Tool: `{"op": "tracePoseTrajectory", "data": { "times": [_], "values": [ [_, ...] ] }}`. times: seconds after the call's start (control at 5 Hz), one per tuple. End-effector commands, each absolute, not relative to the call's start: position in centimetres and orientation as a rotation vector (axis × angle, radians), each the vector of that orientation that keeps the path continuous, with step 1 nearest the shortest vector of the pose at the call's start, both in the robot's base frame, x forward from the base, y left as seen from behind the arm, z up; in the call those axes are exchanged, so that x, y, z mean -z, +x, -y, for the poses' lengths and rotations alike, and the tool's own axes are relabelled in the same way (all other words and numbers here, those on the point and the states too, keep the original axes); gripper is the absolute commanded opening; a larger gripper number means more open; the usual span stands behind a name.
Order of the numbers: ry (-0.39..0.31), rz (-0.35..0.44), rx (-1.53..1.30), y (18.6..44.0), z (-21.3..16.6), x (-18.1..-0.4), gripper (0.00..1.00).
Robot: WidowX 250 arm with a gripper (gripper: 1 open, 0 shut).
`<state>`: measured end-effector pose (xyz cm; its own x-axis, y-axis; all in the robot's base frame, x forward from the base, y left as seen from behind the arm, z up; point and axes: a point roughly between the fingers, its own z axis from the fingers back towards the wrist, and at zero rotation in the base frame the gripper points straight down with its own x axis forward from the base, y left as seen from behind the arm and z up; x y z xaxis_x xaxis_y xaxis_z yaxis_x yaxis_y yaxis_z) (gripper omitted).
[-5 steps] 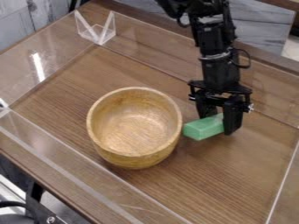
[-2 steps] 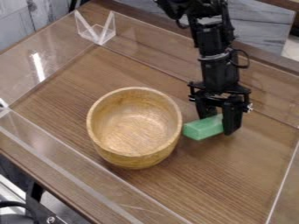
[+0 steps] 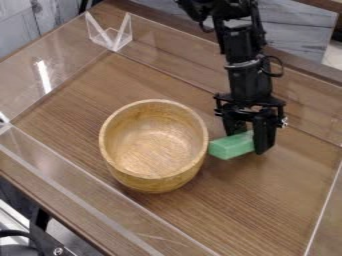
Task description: Remove the green block from inside the brown bowl and put it on the table
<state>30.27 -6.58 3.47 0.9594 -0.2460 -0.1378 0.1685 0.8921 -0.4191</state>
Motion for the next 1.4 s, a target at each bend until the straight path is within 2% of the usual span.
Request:
{"op": "tracePoseTrajectory", "data": {
  "times": [0.0,1.2],
  "values": [
    [-0.418,-0.124,0.223,31.26,6.15,-5.40,0.00],
    [-0.449,-0.144,0.226,30.57,5.67,-5.83,0.00]
  ]
}}
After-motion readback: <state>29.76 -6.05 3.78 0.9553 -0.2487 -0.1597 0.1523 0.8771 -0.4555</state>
